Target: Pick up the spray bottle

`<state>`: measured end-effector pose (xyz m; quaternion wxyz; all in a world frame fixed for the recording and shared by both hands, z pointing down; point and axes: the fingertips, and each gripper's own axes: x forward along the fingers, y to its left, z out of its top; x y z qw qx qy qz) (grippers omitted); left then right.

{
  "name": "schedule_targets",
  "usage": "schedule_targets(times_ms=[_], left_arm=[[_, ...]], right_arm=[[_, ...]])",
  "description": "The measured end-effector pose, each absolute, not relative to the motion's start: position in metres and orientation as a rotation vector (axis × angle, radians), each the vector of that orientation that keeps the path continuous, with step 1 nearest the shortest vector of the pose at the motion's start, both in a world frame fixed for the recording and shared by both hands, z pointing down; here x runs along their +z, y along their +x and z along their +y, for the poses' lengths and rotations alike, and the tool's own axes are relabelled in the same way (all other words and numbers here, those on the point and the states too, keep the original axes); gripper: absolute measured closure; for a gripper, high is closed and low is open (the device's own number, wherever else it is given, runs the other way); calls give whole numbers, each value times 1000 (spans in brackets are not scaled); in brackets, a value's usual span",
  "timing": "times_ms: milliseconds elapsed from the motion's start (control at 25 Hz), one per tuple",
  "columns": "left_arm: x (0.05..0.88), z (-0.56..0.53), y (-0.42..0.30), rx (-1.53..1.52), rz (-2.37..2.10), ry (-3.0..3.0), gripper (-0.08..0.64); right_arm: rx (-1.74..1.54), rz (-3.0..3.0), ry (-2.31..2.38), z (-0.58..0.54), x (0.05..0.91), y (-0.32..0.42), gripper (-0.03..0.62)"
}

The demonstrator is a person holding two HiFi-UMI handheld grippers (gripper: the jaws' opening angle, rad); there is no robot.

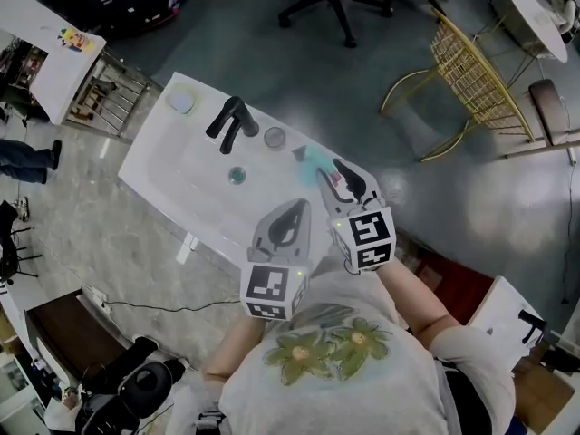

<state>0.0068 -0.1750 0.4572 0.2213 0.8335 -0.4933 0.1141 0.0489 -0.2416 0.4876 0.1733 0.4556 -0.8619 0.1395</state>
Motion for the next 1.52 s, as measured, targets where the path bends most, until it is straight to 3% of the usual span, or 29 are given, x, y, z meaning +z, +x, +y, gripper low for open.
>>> schedule_targets(times_ms=[1520], left_arm=[[454, -165, -3, 320, -1432, 2281, 551]], right_arm=[[314, -2415, 1239, -249, 508, 46, 518]])
